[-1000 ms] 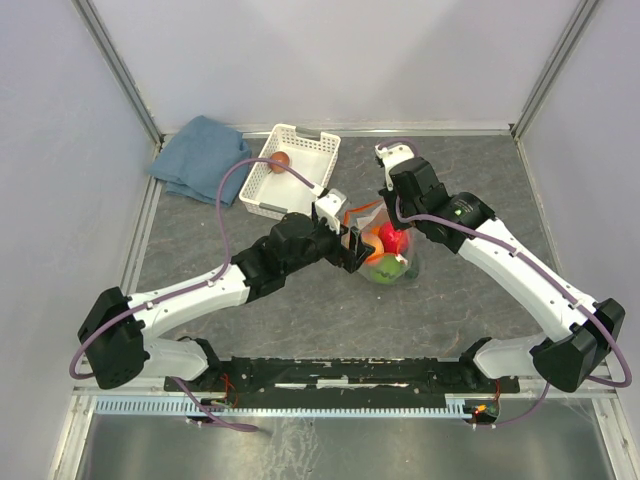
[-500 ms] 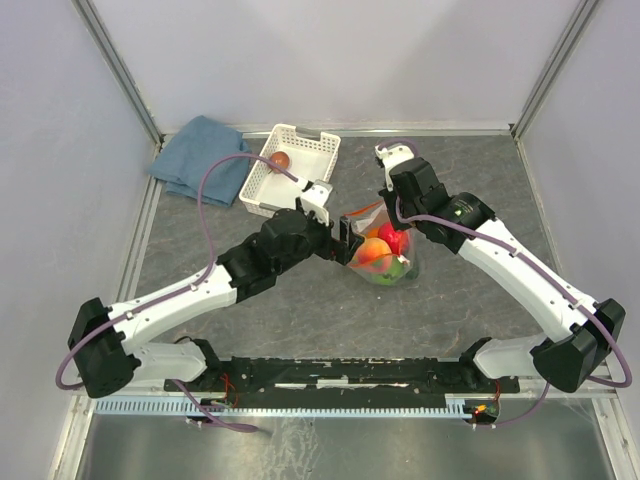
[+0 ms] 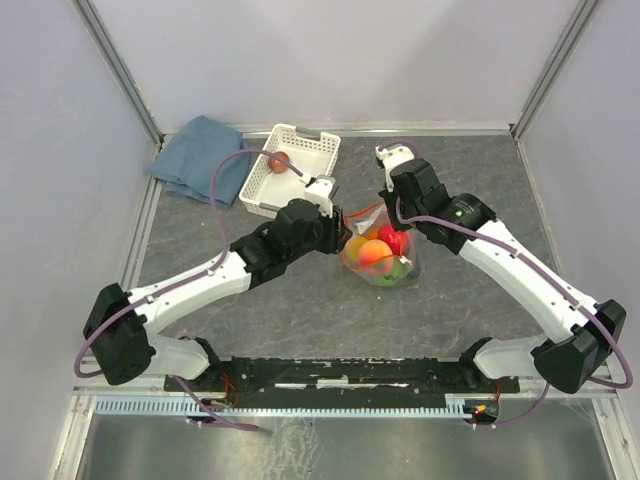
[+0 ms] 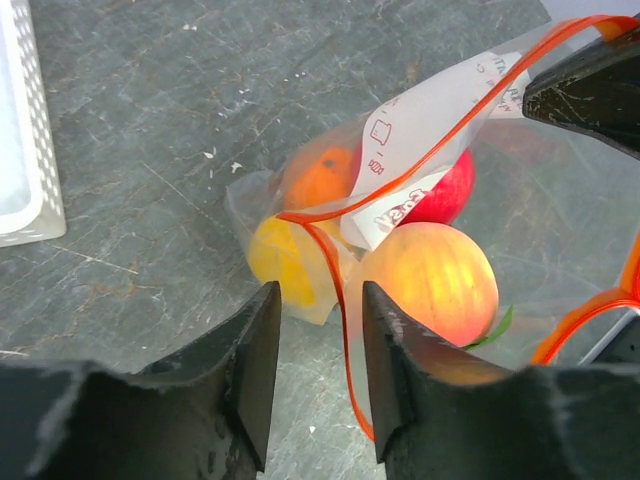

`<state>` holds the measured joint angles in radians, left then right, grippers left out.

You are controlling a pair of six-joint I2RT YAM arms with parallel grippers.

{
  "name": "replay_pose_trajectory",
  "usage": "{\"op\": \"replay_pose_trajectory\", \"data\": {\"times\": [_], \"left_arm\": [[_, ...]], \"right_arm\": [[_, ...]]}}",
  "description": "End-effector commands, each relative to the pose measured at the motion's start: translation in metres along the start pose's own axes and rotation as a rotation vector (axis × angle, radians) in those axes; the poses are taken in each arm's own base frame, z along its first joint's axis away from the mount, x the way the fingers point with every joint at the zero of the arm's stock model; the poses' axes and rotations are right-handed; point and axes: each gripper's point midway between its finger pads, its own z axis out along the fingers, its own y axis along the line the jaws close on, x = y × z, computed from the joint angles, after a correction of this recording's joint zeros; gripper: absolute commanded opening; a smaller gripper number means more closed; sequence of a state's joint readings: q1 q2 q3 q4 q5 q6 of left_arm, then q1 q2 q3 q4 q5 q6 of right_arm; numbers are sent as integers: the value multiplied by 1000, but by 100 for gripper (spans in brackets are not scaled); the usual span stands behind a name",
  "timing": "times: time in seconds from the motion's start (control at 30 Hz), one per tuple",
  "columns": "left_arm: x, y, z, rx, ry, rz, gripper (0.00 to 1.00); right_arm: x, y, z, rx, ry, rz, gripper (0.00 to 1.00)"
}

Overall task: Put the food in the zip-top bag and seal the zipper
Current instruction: Place the fake fruit in the zipper food storage bag.

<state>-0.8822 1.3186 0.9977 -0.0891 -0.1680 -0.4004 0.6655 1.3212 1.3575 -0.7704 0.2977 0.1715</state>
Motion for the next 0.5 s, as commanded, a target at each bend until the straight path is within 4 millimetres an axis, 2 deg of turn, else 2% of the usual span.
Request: {"op": "replay_pose_trajectory", "data": {"times": [0.0,0.1,0.2,0.37,0.47], "left_arm": [[-26,-26,3,93,-44,-63,41],[-27,-23,7,66,-20,-43,24],[-41,-20,0,29,-41,-28,6],[-78,-26,-25,37,-123,-24,3],[-83,-33,-32,76,-131,-32,3]], "right_arm": [[-20,-4,-11,5,-99,44,2],[-19,-8,-9,28,-93,29,2],[-17,-19,-10,84,-86,5,2],[-18,-37,-15,172,-91,-18,2],[-15,-46,-15,228,-79,-31,2]]}}
